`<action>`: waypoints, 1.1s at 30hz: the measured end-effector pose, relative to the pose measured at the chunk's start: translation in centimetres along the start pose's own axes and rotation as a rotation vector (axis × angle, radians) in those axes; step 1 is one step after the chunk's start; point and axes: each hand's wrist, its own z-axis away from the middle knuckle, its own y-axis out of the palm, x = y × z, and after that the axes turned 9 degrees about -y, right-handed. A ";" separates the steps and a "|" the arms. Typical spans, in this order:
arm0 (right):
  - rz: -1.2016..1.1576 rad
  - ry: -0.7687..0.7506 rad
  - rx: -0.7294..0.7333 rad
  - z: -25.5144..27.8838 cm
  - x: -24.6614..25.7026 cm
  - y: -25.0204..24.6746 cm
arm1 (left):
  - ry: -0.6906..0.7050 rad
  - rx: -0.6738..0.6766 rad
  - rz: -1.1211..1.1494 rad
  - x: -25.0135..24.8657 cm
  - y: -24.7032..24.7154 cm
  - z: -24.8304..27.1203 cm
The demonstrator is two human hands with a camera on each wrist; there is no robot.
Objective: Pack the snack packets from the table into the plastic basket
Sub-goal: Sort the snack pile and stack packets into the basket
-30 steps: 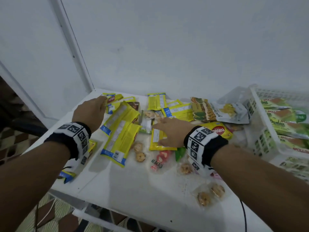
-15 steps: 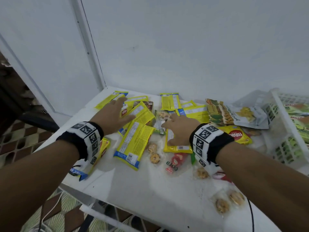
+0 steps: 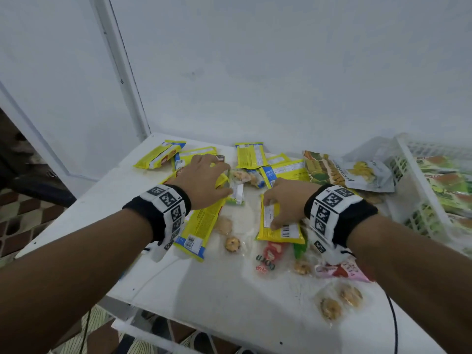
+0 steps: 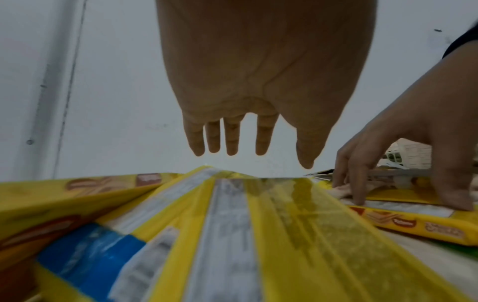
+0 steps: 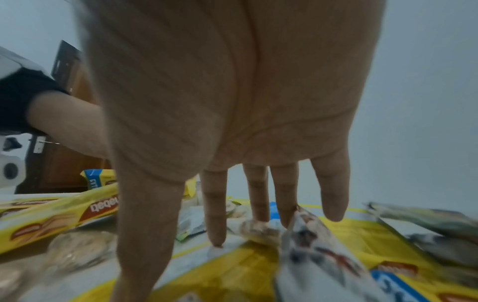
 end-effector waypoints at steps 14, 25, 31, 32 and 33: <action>-0.005 -0.020 -0.053 -0.3 -0.1 1.6 | -0.142 0.126 -0.488 -7.8 3.3 -3.3; -0.024 -0.064 -0.070 -0.1 -0.5 1.8 | -0.126 -0.013 -0.256 -8.3 1.3 -3.0; -0.048 -0.083 -0.194 0.7 -0.6 2.2 | -0.137 -0.115 0.197 -5.9 -2.7 -0.9; -0.059 -0.081 -0.244 1.0 -0.6 2.2 | -0.159 -0.098 0.320 -5.4 -3.1 -0.6; -0.073 -0.071 -0.283 1.3 -0.6 2.1 | -0.192 -0.085 0.460 -4.8 -3.4 -0.2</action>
